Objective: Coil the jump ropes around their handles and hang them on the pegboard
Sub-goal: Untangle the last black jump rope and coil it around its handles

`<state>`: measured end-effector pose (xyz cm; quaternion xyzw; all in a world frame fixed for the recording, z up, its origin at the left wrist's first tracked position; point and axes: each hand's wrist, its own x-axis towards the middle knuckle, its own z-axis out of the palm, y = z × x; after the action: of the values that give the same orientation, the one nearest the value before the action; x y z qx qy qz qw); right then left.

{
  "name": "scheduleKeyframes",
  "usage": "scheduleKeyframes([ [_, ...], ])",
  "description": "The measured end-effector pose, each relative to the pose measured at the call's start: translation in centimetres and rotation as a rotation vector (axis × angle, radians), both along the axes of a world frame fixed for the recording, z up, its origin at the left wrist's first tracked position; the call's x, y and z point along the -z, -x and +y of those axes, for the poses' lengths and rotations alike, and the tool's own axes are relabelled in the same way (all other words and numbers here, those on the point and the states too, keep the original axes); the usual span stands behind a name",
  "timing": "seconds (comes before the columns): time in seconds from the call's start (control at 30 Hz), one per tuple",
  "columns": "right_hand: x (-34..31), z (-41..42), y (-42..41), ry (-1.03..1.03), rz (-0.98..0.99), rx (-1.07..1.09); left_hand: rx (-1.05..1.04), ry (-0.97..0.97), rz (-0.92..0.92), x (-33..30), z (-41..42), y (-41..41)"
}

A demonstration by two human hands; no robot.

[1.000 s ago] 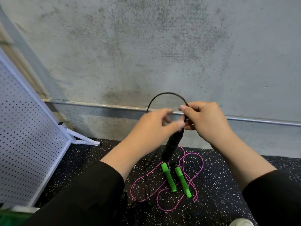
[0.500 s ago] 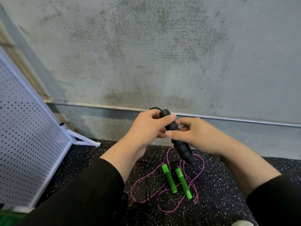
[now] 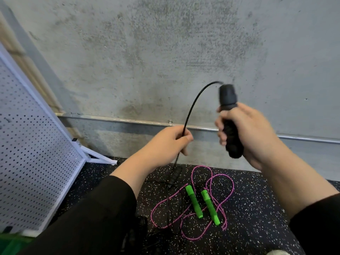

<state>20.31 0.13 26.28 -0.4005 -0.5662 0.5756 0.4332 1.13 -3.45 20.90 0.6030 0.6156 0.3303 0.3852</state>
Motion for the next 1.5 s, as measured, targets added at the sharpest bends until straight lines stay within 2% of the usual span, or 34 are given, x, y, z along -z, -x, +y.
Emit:
scheduleKeyframes([
  [0.13,-0.9,1.3,-1.8,-0.022,0.217,0.255,-0.054,0.132,0.247,-0.1,0.0,1.6],
  [0.2,-1.0,1.7,-2.6,-0.001,0.240,0.312,-0.082,0.163,0.247,-0.1,-0.1,2.2],
  [0.27,-0.5,1.7,-3.0,0.038,0.148,0.289,-0.126,0.109,0.101,-0.5,-0.4,1.8],
  [0.4,1.6,-0.3,-1.2,0.186,-0.160,0.047,-0.215,-0.009,-0.387,-1.9,-0.8,-0.2],
  [0.5,2.8,-2.5,1.0,0.257,-0.090,-0.124,-0.260,-0.124,-0.516,-3.1,-0.4,-1.7],
  [0.57,3.1,-3.7,2.1,0.259,-0.015,-0.168,-0.261,-0.127,-0.666,-4.0,-0.4,-2.5],
  [0.73,2.9,-4.5,2.8,0.158,0.002,-0.064,-0.175,-0.063,-0.882,-5.2,-1.3,-4.5],
  [0.83,2.5,-5.0,2.6,0.132,0.023,-0.030,-0.158,-0.070,-0.810,-5.5,-2.0,-4.6],
  [0.93,1.4,-5.0,1.8,0.107,0.118,0.098,-0.142,-0.081,-0.632,-4.9,-2.3,-3.8],
  [1.07,-0.3,-4.6,-0.8,0.094,0.252,0.266,0.167,0.097,-0.189,-3.7,-4.5,-3.0],
  [1.13,-0.8,-4.7,-2.3,0.088,0.308,0.318,0.324,0.156,0.157,-2.6,-5.3,-2.7],
  [1.2,-1.1,-5.0,-3.6,0.094,0.380,0.373,0.366,0.183,0.492,-1.3,-5.7,-2.2],
  [1.23,-1.2,-5.2,-4.2,0.094,0.398,0.393,0.324,0.194,0.577,-1.0,-5.9,-1.9],
  [1.3,-1.5,-5.7,-4.9,0.095,0.399,0.397,0.169,0.182,0.559,-0.9,-6.1,-1.4],
  [1.4,-1.2,-6.4,-5.2,0.125,0.297,0.333,-0.046,0.067,0.183,-1.9,-6.4,-1.9],
  [1.5,-0.3,-7.3,-4.3,0.192,0.168,0.212,-0.132,-0.034,-0.148,-3.1,-6.7,-3.6],
])
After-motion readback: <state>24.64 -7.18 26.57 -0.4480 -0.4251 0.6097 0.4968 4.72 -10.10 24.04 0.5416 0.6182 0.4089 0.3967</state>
